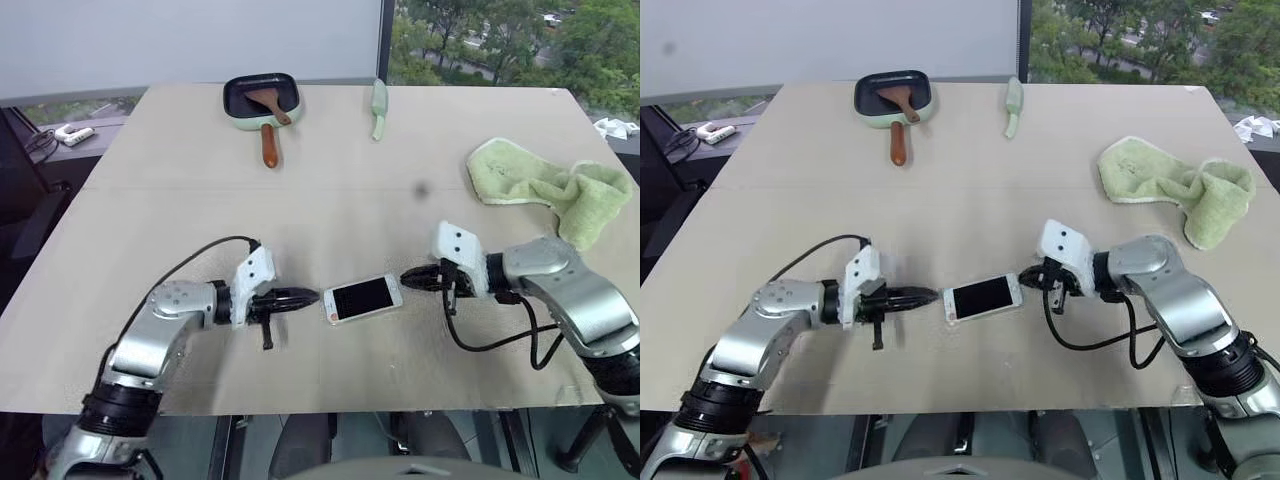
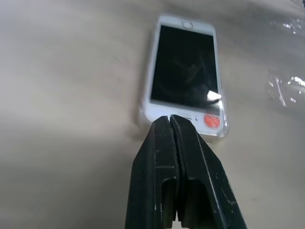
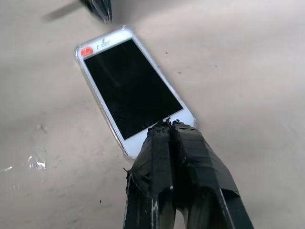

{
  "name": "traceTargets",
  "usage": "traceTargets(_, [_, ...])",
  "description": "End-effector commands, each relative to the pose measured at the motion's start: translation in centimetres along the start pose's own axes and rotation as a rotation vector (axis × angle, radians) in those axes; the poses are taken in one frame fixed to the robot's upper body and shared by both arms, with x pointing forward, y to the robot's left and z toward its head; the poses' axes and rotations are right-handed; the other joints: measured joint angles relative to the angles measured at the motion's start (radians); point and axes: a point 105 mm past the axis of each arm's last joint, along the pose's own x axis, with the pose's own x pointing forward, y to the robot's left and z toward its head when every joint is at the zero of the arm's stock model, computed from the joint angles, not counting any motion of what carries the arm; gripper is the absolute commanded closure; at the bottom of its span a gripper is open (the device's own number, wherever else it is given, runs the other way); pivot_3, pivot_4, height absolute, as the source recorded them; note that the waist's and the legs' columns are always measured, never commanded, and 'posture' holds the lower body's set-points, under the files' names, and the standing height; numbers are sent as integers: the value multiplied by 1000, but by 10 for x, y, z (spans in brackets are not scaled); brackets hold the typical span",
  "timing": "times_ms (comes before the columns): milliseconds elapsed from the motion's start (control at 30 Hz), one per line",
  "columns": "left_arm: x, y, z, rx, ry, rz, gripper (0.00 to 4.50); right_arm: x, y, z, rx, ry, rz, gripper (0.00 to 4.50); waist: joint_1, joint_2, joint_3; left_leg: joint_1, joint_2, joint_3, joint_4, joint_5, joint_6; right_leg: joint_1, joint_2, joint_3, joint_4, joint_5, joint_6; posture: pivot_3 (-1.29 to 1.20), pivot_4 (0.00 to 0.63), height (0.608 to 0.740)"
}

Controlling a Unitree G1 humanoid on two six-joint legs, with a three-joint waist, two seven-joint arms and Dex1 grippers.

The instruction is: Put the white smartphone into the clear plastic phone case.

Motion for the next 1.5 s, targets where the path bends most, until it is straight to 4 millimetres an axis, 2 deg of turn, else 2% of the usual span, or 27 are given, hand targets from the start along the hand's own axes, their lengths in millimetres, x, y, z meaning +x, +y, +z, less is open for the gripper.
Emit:
traceTargets(33, [2, -3, 13, 43, -32, -12, 4500, -5, -7, 7, -41, -95, -57, 4457, -1, 0, 0, 0, 0, 0, 0, 0, 0, 0, 0, 0, 0, 0, 0, 0, 150, 740])
traceTargets(233, [20, -13, 26, 32, -130, -42, 4500, 4, -7, 20, 4, -317, -78, 4457, -6, 0, 0, 1, 0, 1, 0, 0, 0, 0, 0, 1, 1, 0, 0, 0, 150, 740])
traceTargets(400, [34, -19, 16, 12, -104, -52, 4500, 20, 1, 8, 44, -345, -59, 4457, -9, 0, 0, 0, 0, 1, 0, 0, 0, 0, 1, 1, 1, 0, 0, 0, 150, 740])
traceTargets(533, [40, -18, 5, -18, -69, -34, 4500, 28, -5, -9, 84, -315, -94, 4457, -17, 0, 0, 1, 0, 1, 0, 0, 0, 0, 1, 1, 1, 0, 0, 0, 150, 740])
traceTargets(733, [41, -18, 4, -23, -64, -32, 4500, 35, -6, -19, 113, -281, -86, 4457, -21, 0, 0, 1, 0, 1, 0, 0, 0, 0, 1, 2, 1, 0, 0, 0, 150, 740])
traceTargets(1133, [39, -18, 5, -24, -60, -27, 4500, 50, 7, -35, 75, -139, -3, 4457, -25, 0, 0, 2, 0, 1, 0, 0, 0, 0, 1, 2, 2, 0, 0, 0, 150, 740])
traceTargets(1300, [38, -19, 4, -23, -62, -21, 4500, 55, 19, -53, 76, 21, 86, 4457, -26, -1, -1, 4, 0, 1, 0, 0, 0, 1, 2, 3, 2, 0, 0, 0, 150, 740])
traceTargets(1500, [36, -20, 3, -25, -59, -16, 4500, 62, 25, -57, 48, 105, 131, 4457, -27, -2, -3, 6, 0, 1, 0, 0, 0, 3, 2, 3, 2, 0, 0, 0, 150, 740])
